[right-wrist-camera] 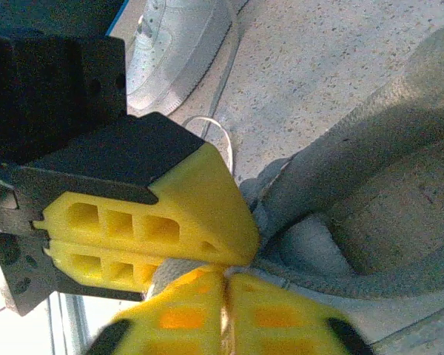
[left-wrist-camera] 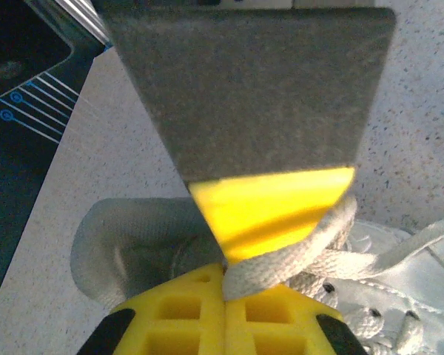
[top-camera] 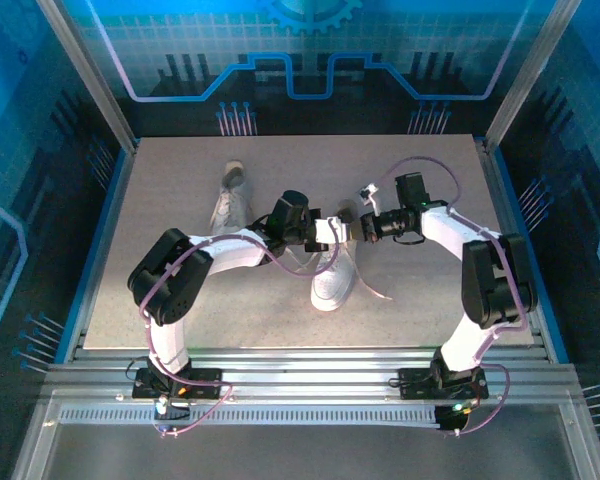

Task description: Tie the shoes

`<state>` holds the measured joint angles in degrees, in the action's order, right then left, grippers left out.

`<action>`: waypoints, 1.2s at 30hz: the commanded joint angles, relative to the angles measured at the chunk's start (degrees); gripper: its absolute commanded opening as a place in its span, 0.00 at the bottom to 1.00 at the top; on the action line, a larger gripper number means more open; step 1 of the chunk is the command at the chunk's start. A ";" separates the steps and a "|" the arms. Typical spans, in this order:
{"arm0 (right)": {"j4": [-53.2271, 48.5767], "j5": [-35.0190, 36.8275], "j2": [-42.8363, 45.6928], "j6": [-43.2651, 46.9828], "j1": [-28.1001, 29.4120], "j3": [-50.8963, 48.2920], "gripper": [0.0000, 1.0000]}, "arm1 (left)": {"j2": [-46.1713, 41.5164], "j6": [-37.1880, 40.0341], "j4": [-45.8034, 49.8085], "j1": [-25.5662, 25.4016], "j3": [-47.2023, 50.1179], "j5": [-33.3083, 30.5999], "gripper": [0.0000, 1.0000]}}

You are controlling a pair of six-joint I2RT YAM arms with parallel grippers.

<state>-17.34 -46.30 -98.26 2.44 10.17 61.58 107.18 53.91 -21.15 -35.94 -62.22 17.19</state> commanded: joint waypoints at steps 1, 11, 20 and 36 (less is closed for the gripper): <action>1.09 2.67 0.95 0.11 0.70 -0.23 0.00 | -2.24 -0.27 3.36 -0.18 1.87 1.35 0.08; 0.71 7.75 5.53 0.98 0.72 -1.66 0.00 | -6.63 -0.75 4.91 0.87 4.38 -0.03 0.34; -2.53 11.17 6.16 3.38 1.89 -0.57 0.00 | -9.85 -7.24 10.48 9.14 5.92 -2.17 0.41; -6.76 23.69 7.09 5.52 4.33 2.11 0.00 | 4.00 -0.99 18.88 7.75 -4.53 -2.08 0.37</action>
<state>-22.33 -26.79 -93.32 6.94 13.85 62.26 110.13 51.40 -4.19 -27.07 -64.88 14.33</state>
